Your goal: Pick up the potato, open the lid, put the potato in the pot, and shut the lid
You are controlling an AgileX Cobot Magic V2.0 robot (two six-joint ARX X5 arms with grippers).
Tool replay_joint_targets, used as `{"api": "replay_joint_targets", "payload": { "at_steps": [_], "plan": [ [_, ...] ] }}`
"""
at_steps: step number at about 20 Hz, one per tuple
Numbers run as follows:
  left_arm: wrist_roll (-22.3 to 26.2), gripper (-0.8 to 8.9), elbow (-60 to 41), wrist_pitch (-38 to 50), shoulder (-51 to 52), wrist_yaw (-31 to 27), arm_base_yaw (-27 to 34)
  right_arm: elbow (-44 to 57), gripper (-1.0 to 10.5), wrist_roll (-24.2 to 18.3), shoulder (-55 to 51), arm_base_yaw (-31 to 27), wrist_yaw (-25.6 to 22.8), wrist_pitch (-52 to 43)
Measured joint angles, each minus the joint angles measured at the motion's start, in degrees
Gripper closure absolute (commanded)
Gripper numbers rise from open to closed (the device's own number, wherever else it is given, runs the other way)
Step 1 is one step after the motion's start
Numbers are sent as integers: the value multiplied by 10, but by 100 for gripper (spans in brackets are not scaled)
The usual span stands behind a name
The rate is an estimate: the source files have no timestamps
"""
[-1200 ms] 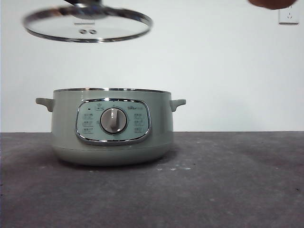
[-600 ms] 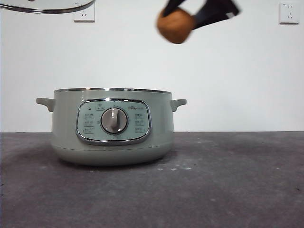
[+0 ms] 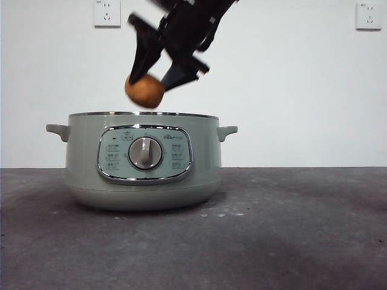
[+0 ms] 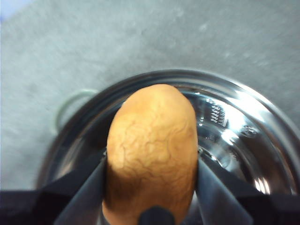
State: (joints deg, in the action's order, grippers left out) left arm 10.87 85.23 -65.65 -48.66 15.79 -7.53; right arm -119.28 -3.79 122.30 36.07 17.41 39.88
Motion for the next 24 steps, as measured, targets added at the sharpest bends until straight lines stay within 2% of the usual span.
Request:
{"api": "replay_joint_targets", "payload": {
  "at_steps": [7,13,14,15,17,20,24],
  "plan": [
    [0,820,0,-13,20,0,0,-14,963,-35,86,14,-60,25],
    [0,820,-1,-13,18,0,0,-17,958,-59,99,22,-95,49],
    [0,820,-1,-13,18,0,0,-17,934,-61,99,23,-97,50],
    [0,820,-1,-13,18,0,0,-17,812,-63,99,24,-97,49],
    [0,820,-1,-13,18,0,0,-18,465,-63,99,26,-97,49],
    [0,820,-1,-13,18,0,0,-39,455,-63,100,26,-95,71],
    [0,820,-1,-13,18,0,0,-131,479,-63,98,26,-80,167]
  ]
}}
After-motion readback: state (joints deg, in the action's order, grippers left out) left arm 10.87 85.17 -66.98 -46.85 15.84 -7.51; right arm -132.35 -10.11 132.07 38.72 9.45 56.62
